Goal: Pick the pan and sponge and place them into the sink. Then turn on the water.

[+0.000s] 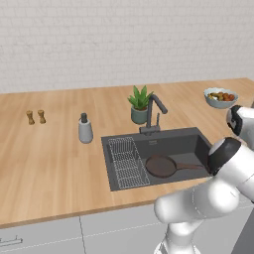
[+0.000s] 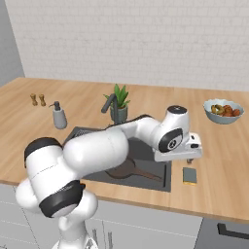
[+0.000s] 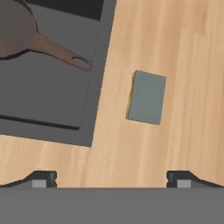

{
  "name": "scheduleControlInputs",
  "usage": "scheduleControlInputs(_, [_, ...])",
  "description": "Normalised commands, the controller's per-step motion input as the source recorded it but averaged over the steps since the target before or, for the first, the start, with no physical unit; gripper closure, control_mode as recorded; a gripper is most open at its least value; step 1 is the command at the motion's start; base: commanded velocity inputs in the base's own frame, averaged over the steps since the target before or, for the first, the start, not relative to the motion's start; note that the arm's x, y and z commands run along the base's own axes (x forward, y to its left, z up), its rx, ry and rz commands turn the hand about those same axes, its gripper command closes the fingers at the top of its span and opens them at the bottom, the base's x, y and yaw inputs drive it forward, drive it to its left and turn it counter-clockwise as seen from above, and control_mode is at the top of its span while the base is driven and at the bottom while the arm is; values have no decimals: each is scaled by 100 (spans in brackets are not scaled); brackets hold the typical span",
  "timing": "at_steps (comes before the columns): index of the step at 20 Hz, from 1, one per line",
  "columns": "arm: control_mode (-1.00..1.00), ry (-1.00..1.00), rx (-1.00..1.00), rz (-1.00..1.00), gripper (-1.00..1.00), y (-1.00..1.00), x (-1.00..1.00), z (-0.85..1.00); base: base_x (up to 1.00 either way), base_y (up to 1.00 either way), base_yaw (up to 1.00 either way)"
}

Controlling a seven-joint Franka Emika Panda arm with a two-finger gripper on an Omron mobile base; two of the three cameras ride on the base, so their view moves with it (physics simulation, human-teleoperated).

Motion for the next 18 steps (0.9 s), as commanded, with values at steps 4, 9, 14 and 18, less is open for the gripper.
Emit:
scheduleControlInputs(4, [-100,0,2,0,-100,-19,21,-29,0,0,0])
scheduleControlInputs(9, [-100,0,4,0,-100,-25,25,-21,0,0,0])
scheduleControlInputs(14, [-100,0,4,0,-100,-16,33,-18,0,0,0])
scheduleControlInputs(18, [-100,0,3,0,-100,-15,33,-23,0,0,0])
